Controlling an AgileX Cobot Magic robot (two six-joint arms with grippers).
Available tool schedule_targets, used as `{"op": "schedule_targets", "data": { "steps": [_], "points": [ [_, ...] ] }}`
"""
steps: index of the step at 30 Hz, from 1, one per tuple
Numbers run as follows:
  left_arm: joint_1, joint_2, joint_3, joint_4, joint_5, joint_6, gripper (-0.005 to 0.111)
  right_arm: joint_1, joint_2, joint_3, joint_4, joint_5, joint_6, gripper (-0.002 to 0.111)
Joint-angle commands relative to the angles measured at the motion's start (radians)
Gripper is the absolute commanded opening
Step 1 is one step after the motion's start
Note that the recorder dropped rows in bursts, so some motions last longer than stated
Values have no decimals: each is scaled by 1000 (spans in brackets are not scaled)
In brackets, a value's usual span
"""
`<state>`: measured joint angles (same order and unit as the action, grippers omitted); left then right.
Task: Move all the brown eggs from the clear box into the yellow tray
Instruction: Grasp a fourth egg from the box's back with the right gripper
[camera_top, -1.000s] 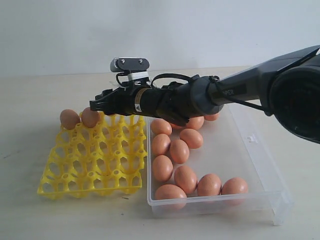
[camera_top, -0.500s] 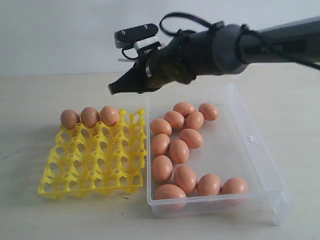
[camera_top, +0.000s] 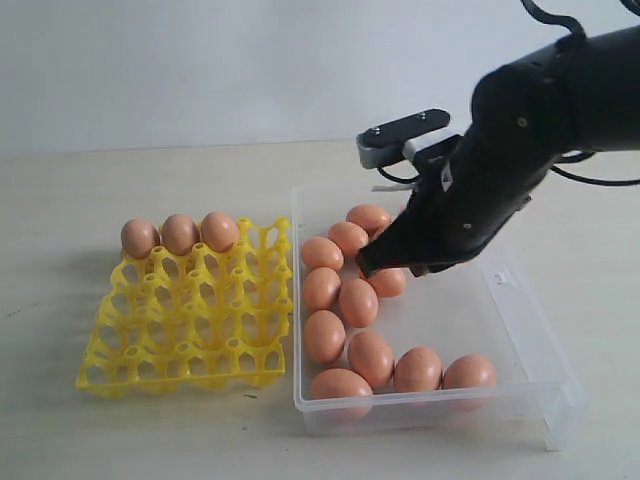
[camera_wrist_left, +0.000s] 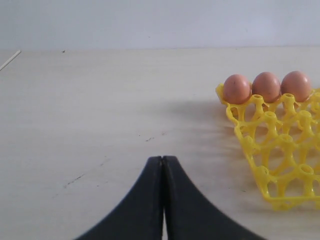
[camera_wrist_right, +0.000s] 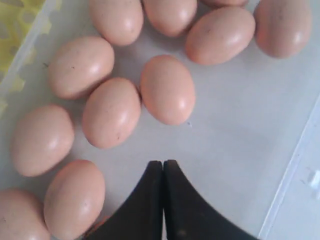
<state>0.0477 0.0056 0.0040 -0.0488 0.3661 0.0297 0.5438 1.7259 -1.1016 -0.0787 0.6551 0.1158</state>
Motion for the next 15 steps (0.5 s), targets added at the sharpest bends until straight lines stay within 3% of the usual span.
{"op": "schedule_targets", "data": {
  "steps": [1,6,15],
  "points": [
    [-9,-6,-4,-6,-12,0,0,-34,-73,122,-2,-225,-4,14],
    [-9,-6,-4,-6,-12,0,0,-39,-3,57,149,-264,-71,54],
    [-9,-6,-4,-6,-12,0,0,-40,220,-144,139,-127,-87,54]
  ]
}}
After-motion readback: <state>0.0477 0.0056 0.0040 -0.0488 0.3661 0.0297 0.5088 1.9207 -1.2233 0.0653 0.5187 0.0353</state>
